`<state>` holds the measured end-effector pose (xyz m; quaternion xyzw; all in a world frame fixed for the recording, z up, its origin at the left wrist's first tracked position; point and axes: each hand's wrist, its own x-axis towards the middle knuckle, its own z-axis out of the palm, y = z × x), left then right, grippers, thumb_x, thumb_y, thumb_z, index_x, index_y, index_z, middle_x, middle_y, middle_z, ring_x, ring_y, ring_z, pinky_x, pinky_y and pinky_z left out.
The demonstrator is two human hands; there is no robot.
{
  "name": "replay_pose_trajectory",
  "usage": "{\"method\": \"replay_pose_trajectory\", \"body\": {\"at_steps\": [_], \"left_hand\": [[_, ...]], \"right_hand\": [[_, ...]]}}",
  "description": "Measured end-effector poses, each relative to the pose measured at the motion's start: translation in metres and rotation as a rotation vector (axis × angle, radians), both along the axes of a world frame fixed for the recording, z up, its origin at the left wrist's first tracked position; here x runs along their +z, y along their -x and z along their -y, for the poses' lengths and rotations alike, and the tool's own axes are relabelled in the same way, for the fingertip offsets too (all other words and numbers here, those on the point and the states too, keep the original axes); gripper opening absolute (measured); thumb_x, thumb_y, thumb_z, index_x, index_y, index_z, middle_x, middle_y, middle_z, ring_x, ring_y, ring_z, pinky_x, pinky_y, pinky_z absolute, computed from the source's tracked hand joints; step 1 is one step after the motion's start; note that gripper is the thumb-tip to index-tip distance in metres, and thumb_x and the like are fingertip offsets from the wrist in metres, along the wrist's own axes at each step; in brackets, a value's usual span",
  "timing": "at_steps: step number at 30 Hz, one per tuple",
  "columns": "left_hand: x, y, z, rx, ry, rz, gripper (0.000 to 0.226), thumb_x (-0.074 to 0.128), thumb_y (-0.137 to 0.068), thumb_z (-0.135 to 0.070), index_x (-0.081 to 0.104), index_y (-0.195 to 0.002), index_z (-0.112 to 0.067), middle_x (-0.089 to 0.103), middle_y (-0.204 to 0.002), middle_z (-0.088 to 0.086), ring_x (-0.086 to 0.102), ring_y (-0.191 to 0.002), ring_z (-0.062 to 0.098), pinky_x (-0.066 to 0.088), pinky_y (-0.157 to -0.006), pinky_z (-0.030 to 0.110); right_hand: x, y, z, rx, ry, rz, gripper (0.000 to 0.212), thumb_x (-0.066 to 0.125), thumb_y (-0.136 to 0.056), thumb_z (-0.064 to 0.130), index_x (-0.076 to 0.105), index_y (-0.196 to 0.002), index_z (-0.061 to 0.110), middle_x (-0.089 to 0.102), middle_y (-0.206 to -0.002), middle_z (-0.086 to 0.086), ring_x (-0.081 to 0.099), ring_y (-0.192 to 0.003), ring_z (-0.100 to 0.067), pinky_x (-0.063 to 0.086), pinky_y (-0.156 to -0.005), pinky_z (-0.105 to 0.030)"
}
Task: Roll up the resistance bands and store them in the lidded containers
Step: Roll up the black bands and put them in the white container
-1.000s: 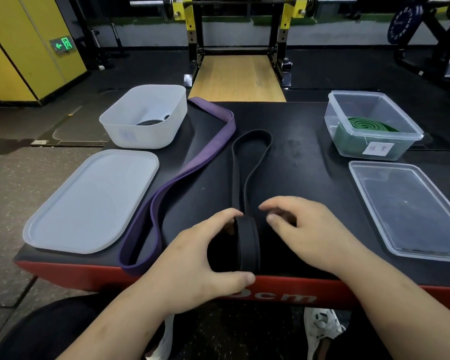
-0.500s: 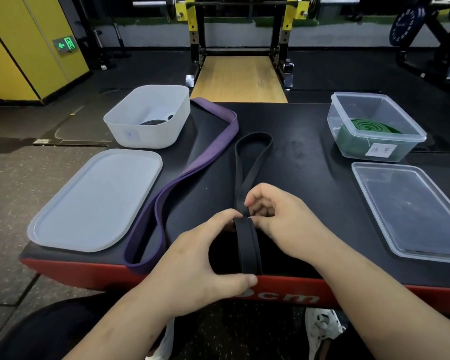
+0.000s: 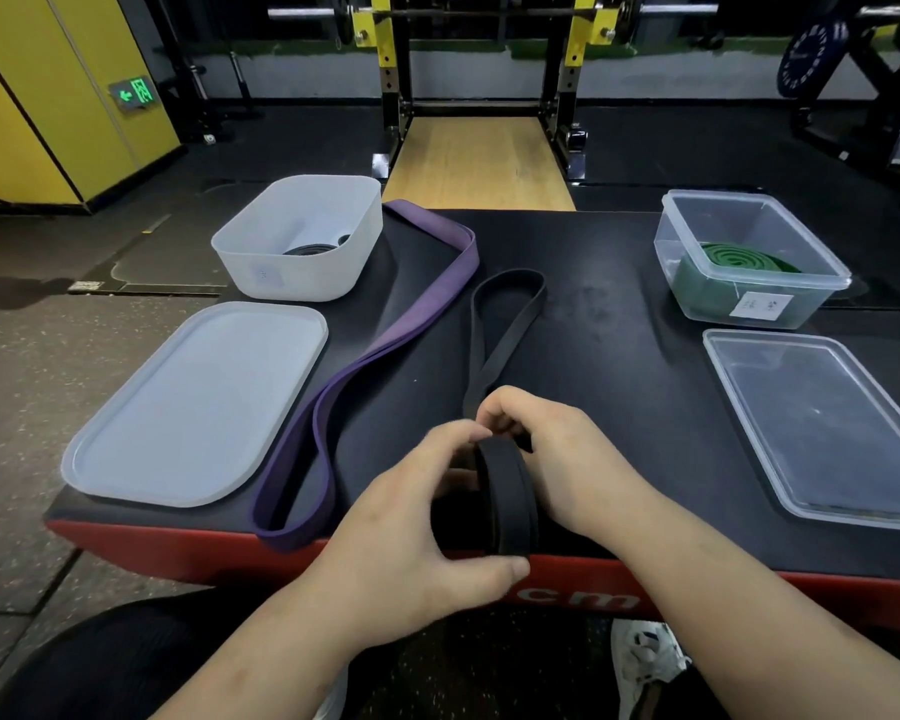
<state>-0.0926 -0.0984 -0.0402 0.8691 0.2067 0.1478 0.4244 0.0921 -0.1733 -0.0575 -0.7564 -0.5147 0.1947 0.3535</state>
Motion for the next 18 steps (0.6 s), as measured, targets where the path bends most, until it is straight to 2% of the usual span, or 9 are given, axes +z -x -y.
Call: {"method": "replay_pose_trajectory", "body": {"at_steps": [3, 7, 9, 12, 15, 18], "left_hand": [[0.002, -0.001, -0.001, -0.013, -0.064, -0.059, 0.088, 0.086, -0.066, -0.051, 0.032, -0.136, -0.057, 0.055, -0.127, -0.030, 0.053, -0.121, -0.008, 0.047, -0.099, 0.021], [0.006, -0.002, -0.004, -0.029, -0.086, -0.094, 0.088, 0.085, -0.067, -0.055, 0.028, -0.134, -0.061, 0.049, -0.127, -0.039, 0.043, -0.121, -0.019, 0.039, -0.094, 0.007], [0.008, -0.004, -0.006, -0.046, -0.071, -0.116, 0.084, 0.085, -0.068, -0.055, 0.029, -0.130, -0.063, 0.049, -0.124, -0.039, 0.042, -0.119, -0.020, 0.039, -0.091, 0.003], [0.013, -0.004, -0.009, -0.074, -0.048, -0.118, 0.078, 0.085, -0.070, -0.051, 0.033, -0.126, -0.060, 0.049, -0.122, -0.038, 0.046, -0.116, -0.018, 0.041, -0.087, 0.002], [0.018, -0.007, -0.010, -0.101, -0.035, -0.126, 0.075, 0.085, -0.071, -0.050, 0.032, -0.124, -0.060, 0.039, -0.124, -0.046, 0.039, -0.114, -0.025, 0.034, -0.084, -0.005], [0.020, -0.010, -0.014, -0.100, -0.029, -0.116, 0.075, 0.086, -0.070, -0.051, 0.032, -0.122, -0.062, 0.039, -0.123, -0.044, 0.042, -0.115, -0.020, 0.039, -0.088, 0.000]], "right_hand": [[0.002, -0.005, -0.002, 0.010, 0.013, -0.017, 0.030, 0.068, -0.090, 0.012, 0.062, -0.096, 0.041, 0.068, -0.093, 0.011, 0.064, -0.088, -0.007, 0.056, -0.082, -0.033], [0.006, -0.017, -0.017, -0.004, 0.043, -0.069, 0.030, 0.072, -0.092, 0.019, 0.066, -0.107, 0.045, 0.065, -0.106, 0.015, 0.059, -0.100, -0.002, 0.049, -0.088, -0.022], [0.007, -0.028, -0.033, -0.024, 0.049, -0.066, 0.032, 0.069, -0.092, 0.017, 0.067, -0.109, 0.044, 0.065, -0.105, 0.017, 0.058, -0.099, 0.000, 0.045, -0.085, -0.017], [0.010, -0.051, -0.062, -0.080, 0.034, -0.046, 0.031, 0.067, -0.094, 0.012, 0.072, -0.116, 0.033, 0.065, -0.100, 0.015, 0.059, -0.094, -0.004, 0.040, -0.078, -0.006], [0.011, -0.076, -0.089, -0.131, 0.010, -0.069, 0.031, 0.067, -0.093, 0.009, 0.074, -0.118, 0.027, 0.066, -0.101, 0.007, 0.061, -0.096, -0.009, 0.044, -0.086, -0.017], [0.012, -0.095, -0.111, -0.167, -0.005, -0.097, 0.031, 0.067, -0.094, 0.008, 0.074, -0.118, 0.026, 0.066, -0.106, 0.006, 0.063, -0.100, -0.013, 0.048, -0.092, -0.024]]}}
